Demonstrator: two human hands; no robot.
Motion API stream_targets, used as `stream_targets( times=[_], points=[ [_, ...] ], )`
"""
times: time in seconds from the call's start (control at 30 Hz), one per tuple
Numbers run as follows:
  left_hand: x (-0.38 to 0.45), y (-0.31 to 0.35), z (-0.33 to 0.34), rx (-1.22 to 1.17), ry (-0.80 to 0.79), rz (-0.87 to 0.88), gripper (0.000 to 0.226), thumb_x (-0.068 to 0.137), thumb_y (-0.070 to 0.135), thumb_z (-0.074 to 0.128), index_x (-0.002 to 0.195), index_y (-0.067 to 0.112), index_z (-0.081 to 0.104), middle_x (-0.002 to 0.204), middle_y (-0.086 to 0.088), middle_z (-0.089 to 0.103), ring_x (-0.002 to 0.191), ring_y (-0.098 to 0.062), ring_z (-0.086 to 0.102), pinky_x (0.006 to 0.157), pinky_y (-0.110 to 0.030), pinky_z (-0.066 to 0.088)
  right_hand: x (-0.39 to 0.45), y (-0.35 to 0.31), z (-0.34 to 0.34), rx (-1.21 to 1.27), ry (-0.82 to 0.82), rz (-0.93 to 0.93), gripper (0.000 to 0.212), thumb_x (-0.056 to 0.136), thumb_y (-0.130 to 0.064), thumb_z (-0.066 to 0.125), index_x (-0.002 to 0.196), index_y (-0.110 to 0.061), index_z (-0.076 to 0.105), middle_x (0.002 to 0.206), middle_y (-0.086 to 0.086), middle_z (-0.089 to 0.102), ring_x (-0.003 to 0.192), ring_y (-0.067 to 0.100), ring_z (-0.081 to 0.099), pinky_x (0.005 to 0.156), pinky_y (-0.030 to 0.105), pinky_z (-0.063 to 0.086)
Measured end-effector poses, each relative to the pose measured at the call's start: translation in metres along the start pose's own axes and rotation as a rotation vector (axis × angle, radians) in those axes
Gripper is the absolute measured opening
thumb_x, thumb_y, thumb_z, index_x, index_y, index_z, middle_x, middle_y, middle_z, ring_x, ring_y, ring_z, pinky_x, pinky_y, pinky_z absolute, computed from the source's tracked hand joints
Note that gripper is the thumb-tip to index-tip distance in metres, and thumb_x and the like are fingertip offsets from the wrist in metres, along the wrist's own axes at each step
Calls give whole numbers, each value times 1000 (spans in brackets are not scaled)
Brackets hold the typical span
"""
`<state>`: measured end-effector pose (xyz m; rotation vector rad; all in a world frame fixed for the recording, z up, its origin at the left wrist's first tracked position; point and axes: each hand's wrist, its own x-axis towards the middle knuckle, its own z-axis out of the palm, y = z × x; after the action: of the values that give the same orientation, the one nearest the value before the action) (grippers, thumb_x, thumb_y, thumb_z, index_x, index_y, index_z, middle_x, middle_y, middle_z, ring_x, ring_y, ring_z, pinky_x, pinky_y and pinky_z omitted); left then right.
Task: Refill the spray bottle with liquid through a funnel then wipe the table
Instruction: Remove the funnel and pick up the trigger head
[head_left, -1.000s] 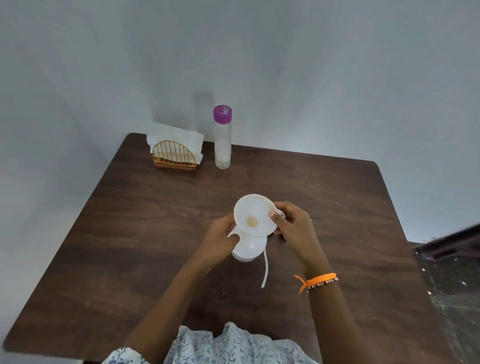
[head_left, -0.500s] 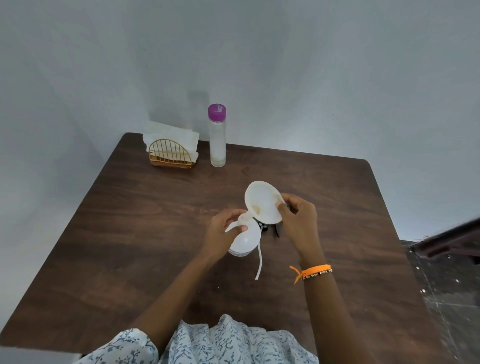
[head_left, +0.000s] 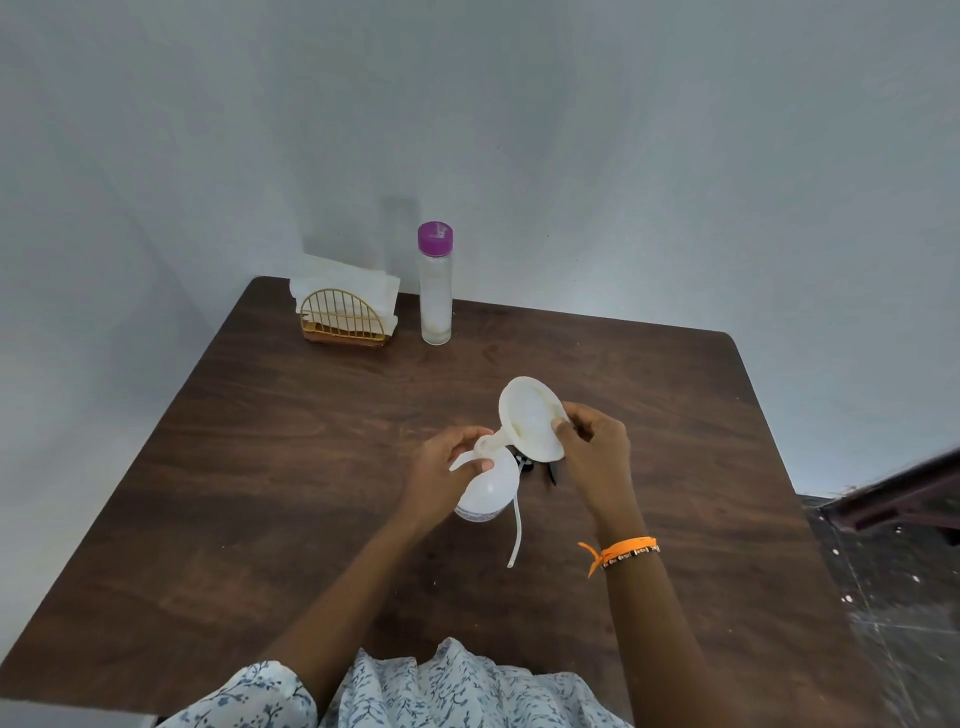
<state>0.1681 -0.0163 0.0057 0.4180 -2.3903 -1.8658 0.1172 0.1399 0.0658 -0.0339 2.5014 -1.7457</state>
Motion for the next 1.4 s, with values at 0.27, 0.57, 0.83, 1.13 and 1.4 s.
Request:
stream_targets(
  times=[0.27, 0.57, 0.83, 1.13, 1.4],
  points=[
    [-1, 2, 0, -3, -5, -3, 33, 77, 2, 68, 105, 20, 66, 102, 8, 67, 100, -15, 63, 90, -34, 51, -1, 1, -2, 108, 6, 32, 21, 90, -4, 52, 101, -10, 68, 94, 3, 69, 88, 14, 64, 63, 17, 51],
    [-1, 5, -1, -25, -10, -7, 34, 76, -1, 68, 106, 15, 66, 99, 10, 65, 98, -15, 63, 86, -30, 50, -6, -1, -5, 144, 8, 64, 20, 91, -6, 53, 106, -10, 66, 86, -3, 68, 62, 5, 60, 62, 40, 53],
    [-3, 4, -6, -32, -69, -38, 41, 81, 1, 63, 114, 25, 60, 112, 14, 62, 107, -3, 57, 88, -14, 45, -1, 1, -5, 431, -25, 181, 17, 92, -6, 51, 97, -12, 66, 83, 1, 69, 64, 8, 63, 56, 25, 48],
    [28, 12, -20, -85, 64, -189, 30, 93, 12, 50, 120, 25, 57, 115, 12, 60, 108, -4, 55, 88, -20, 43, 60, 9, 23, 262, 88, 188, 16, 85, -1, 59, 95, -13, 59, 98, 6, 66, 89, 15, 62, 67, 21, 52],
    [108, 10, -19, -41, 96, -274, 30, 93, 13, 52, 122, 22, 55, 116, 7, 61, 103, -3, 55, 81, -14, 41, 155, 20, 66, -29, 162, 116, 19, 78, 5, 54, 89, -10, 61, 87, 1, 62, 75, 10, 55, 54, 4, 43]
  ],
)
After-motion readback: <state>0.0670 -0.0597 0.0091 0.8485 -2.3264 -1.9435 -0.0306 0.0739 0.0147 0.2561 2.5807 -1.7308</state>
